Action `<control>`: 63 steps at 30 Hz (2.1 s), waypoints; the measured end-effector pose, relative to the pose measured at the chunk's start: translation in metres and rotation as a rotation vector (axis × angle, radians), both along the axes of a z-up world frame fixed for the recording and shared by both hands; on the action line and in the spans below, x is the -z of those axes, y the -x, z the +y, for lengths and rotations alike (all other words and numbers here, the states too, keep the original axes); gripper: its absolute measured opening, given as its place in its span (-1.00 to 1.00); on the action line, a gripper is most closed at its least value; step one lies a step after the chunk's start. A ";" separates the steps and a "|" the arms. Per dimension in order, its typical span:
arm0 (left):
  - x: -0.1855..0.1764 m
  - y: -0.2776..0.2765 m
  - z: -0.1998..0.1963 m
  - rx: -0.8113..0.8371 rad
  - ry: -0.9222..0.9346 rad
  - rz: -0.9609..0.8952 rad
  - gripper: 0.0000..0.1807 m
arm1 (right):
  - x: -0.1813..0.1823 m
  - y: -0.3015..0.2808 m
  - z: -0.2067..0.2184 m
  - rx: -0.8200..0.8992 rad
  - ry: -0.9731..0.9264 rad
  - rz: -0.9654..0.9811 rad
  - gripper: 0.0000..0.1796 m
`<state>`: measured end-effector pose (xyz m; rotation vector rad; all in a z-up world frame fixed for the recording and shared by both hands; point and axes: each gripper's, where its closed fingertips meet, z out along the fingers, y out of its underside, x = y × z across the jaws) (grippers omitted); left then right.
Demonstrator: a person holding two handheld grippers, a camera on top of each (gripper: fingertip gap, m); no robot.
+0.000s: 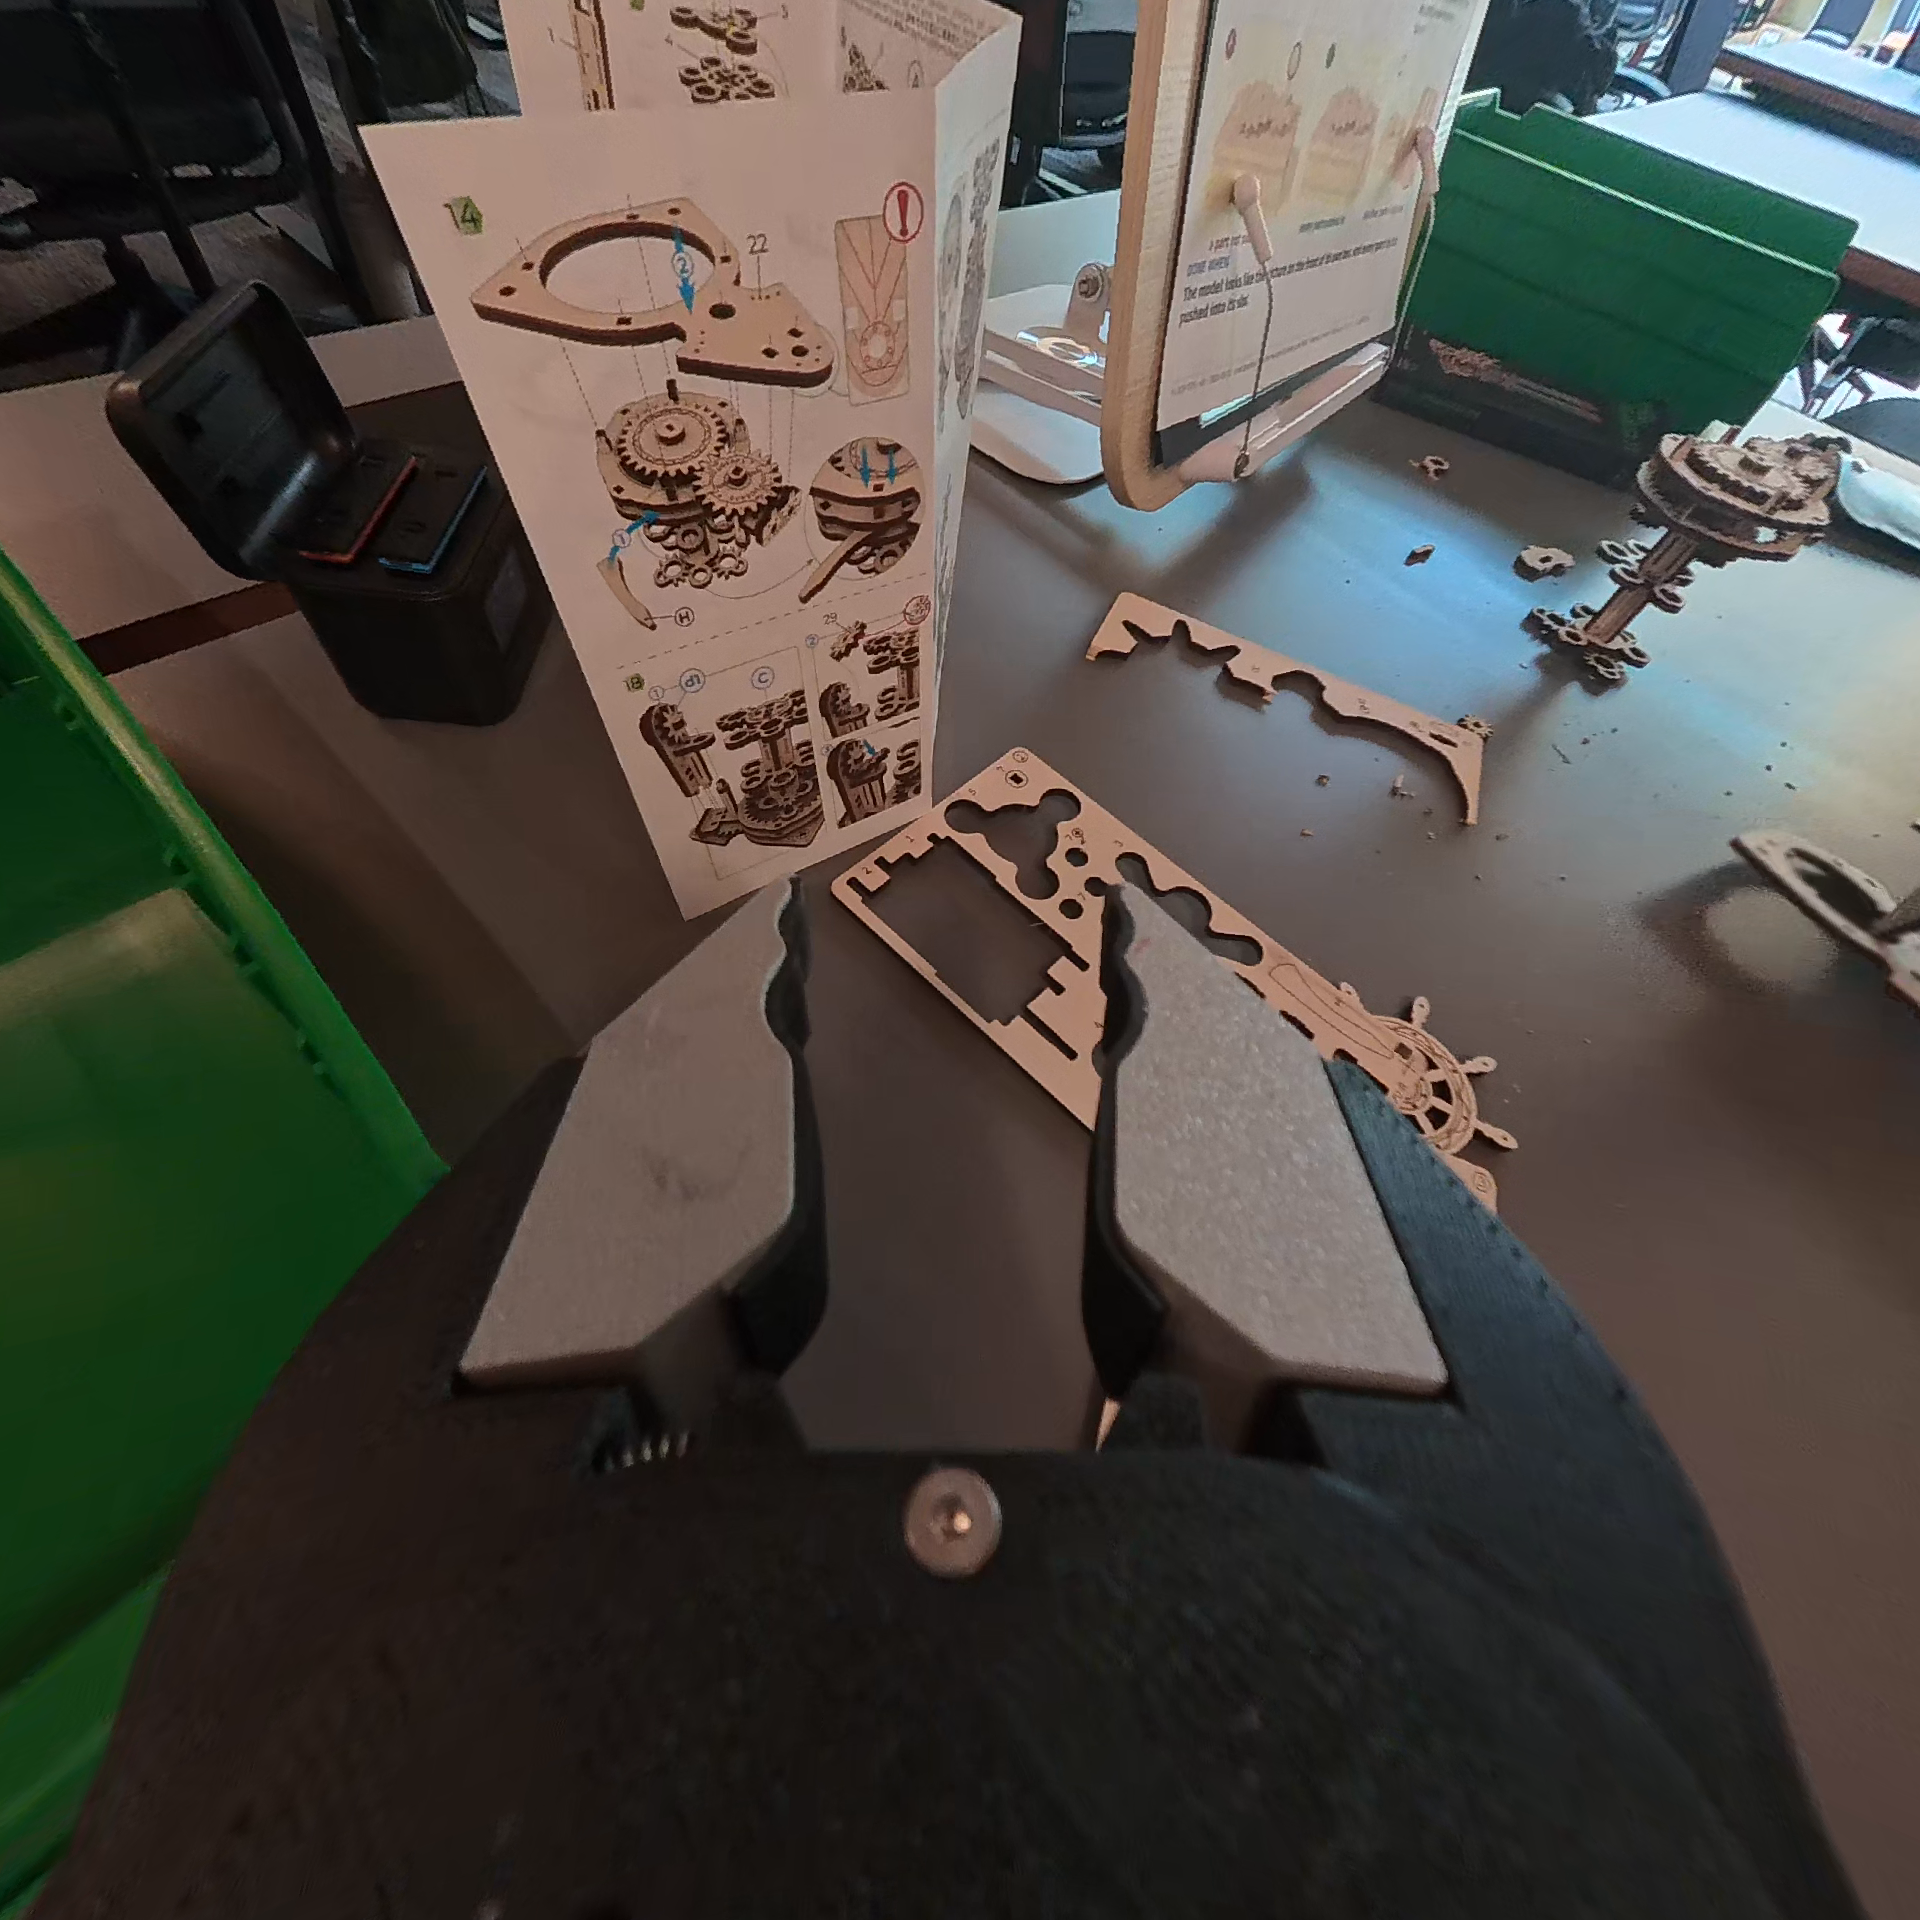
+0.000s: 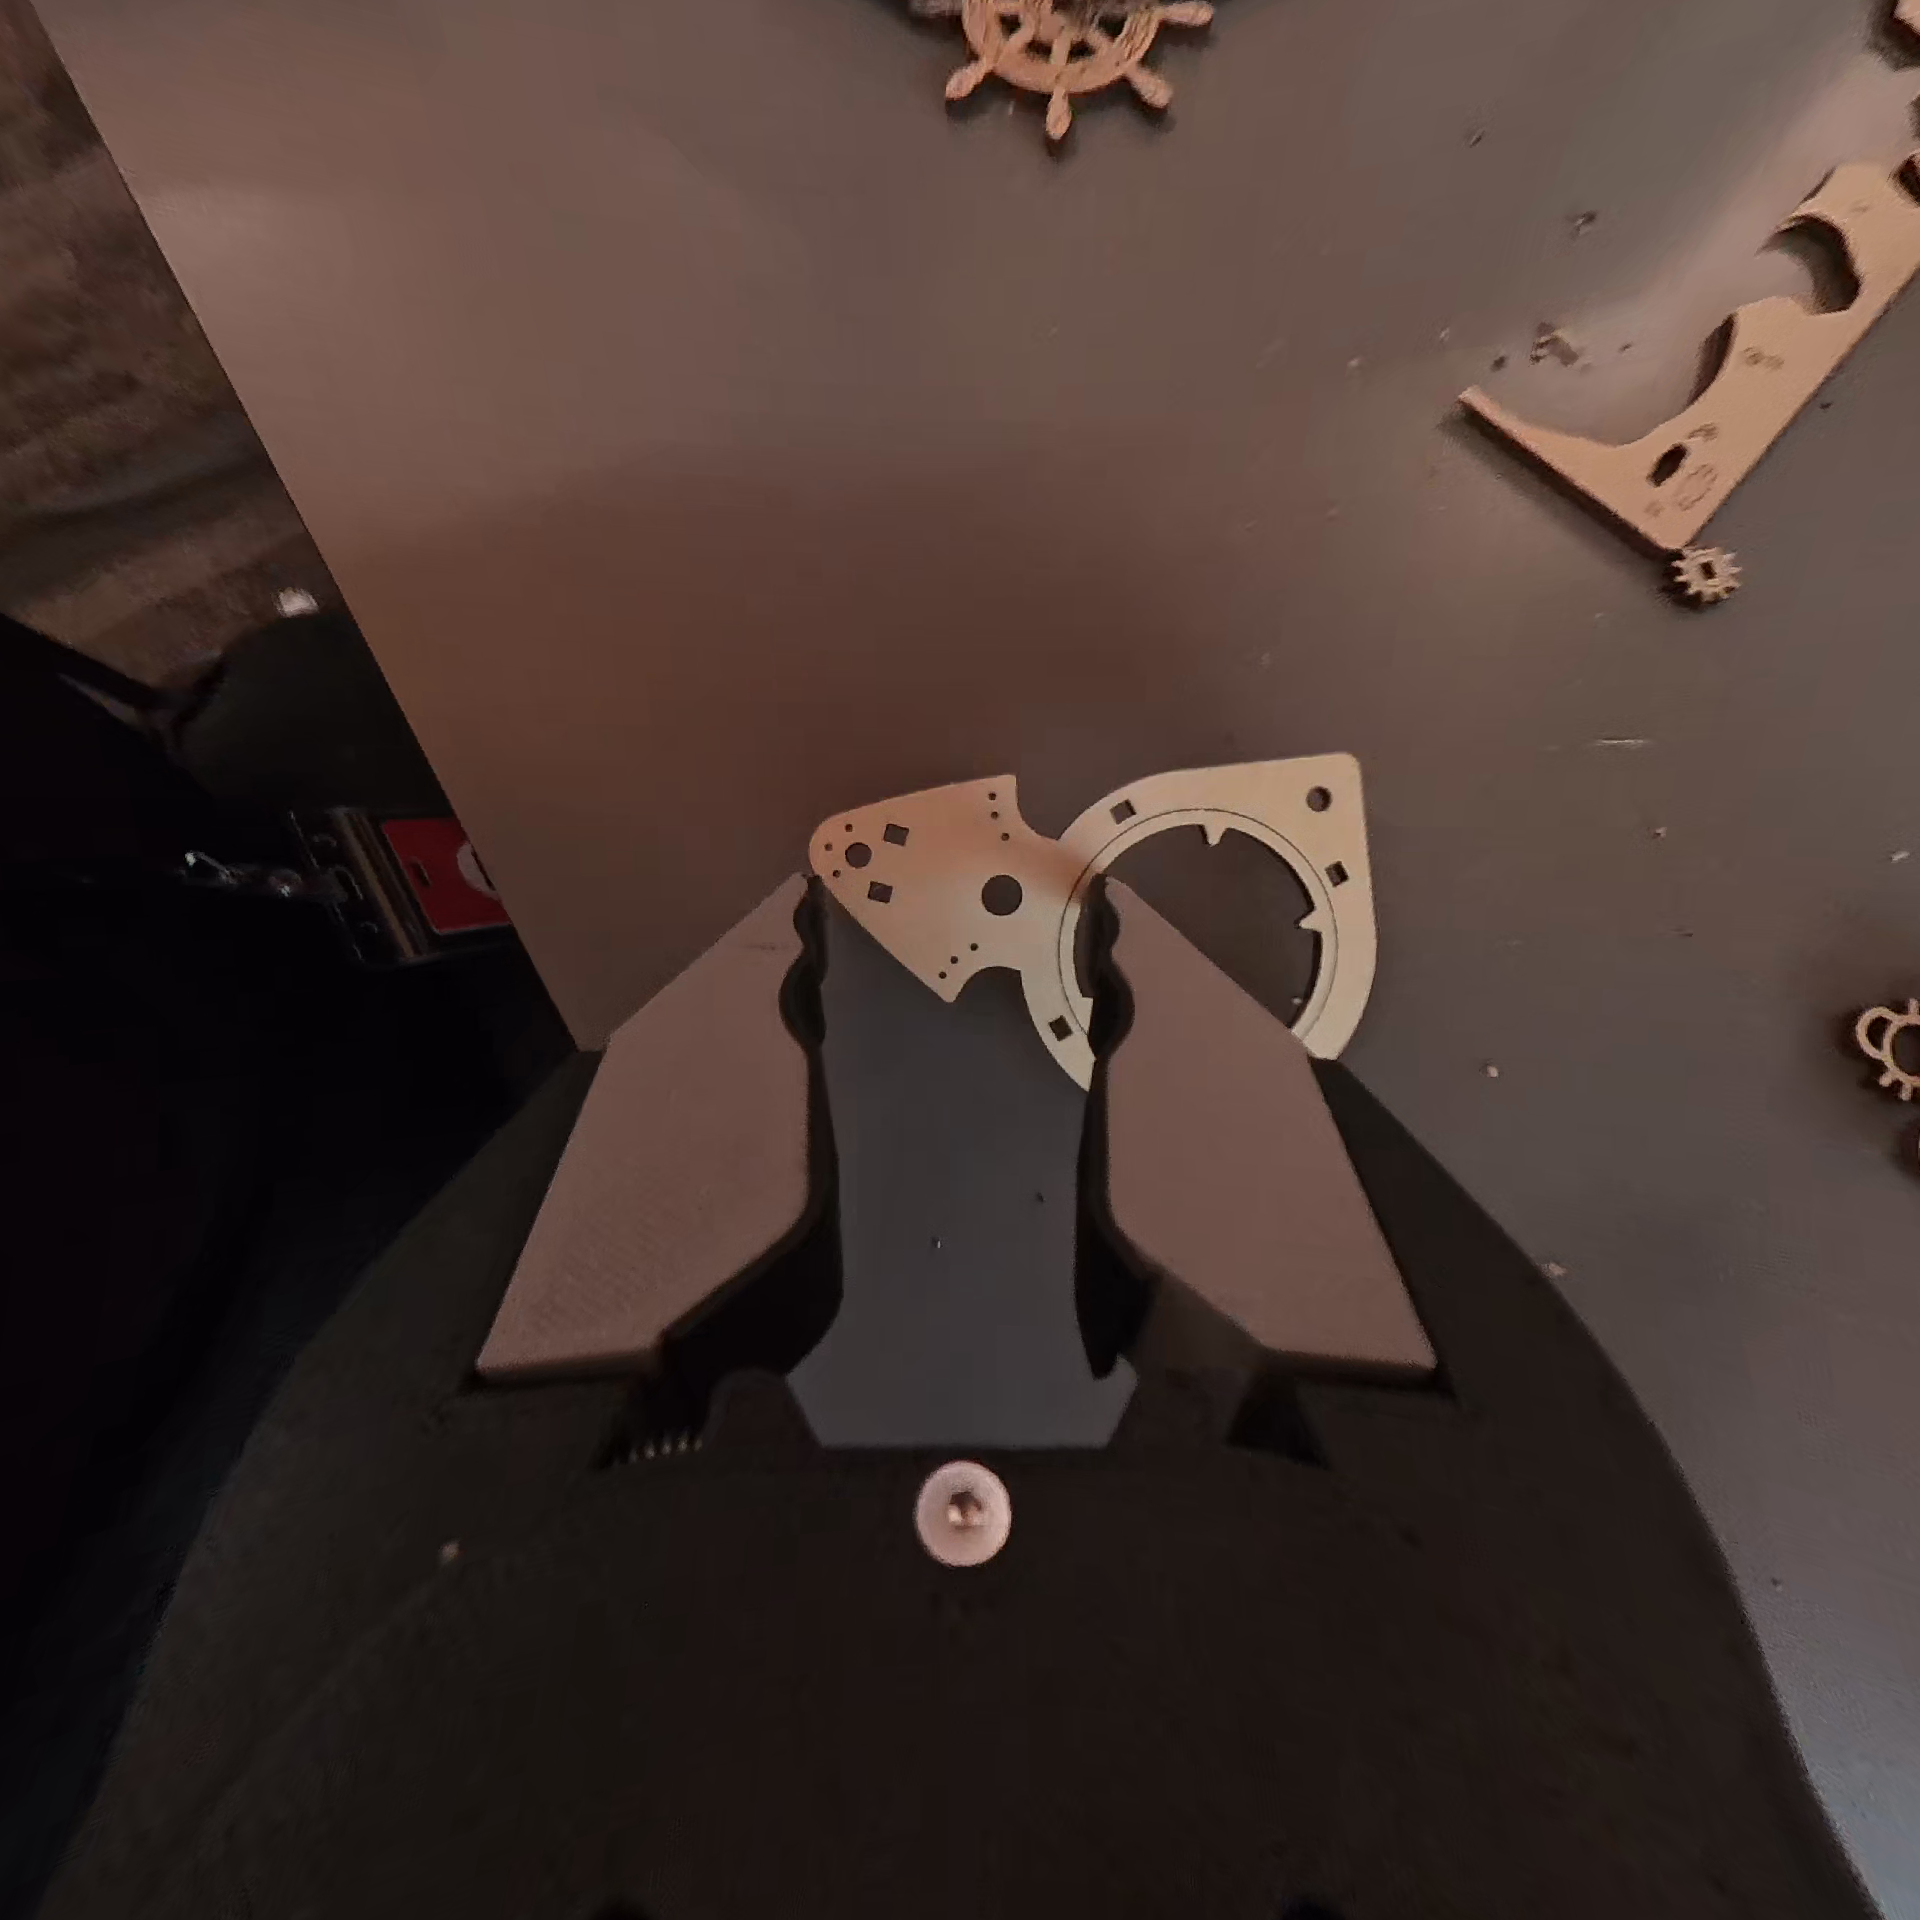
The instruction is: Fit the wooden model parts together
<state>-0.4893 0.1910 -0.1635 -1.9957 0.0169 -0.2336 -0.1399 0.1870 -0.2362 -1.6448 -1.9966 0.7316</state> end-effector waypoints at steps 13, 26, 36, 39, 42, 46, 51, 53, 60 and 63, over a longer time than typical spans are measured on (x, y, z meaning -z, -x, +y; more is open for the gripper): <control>0.000 -0.003 0.001 0.005 -0.002 0.006 -0.41 | 0.012 0.002 0.008 0.101 -0.009 -0.067 -0.42; 0.003 -0.003 0.001 0.007 0.011 0.012 -0.40 | -0.021 -0.008 0.012 0.074 0.010 0.068 -0.46; -0.004 -0.008 0.000 0.013 -0.006 0.022 -0.40 | -0.093 -0.055 0.065 0.183 0.047 0.367 -0.46; -0.013 -0.013 -0.004 0.018 -0.025 0.062 -0.38 | -0.104 -0.077 0.091 0.210 -0.029 0.394 -0.47; -0.028 -0.057 -0.015 0.116 -0.047 0.010 -0.22 | -0.115 -0.096 0.113 0.199 -0.071 0.416 -0.47; -0.029 -0.157 -0.027 0.345 -0.026 -0.059 -0.18 | -0.126 -0.111 0.136 0.090 -0.162 0.407 -0.46; -0.017 -0.253 -0.002 0.529 0.111 -0.026 -0.16 | -0.134 -0.107 0.169 -0.116 -0.282 0.333 -0.46; -0.020 -0.285 0.022 0.586 0.124 -0.030 -0.17 | -0.139 -0.102 0.187 -0.170 -0.327 0.318 -0.46; -0.001 -0.337 0.149 0.490 0.167 0.066 0.12 | -0.144 -0.091 0.236 -0.202 -0.303 0.381 -0.46; 0.006 -0.331 0.189 0.426 0.200 0.165 0.24 | -0.137 -0.093 0.244 -0.194 -0.250 0.418 -0.46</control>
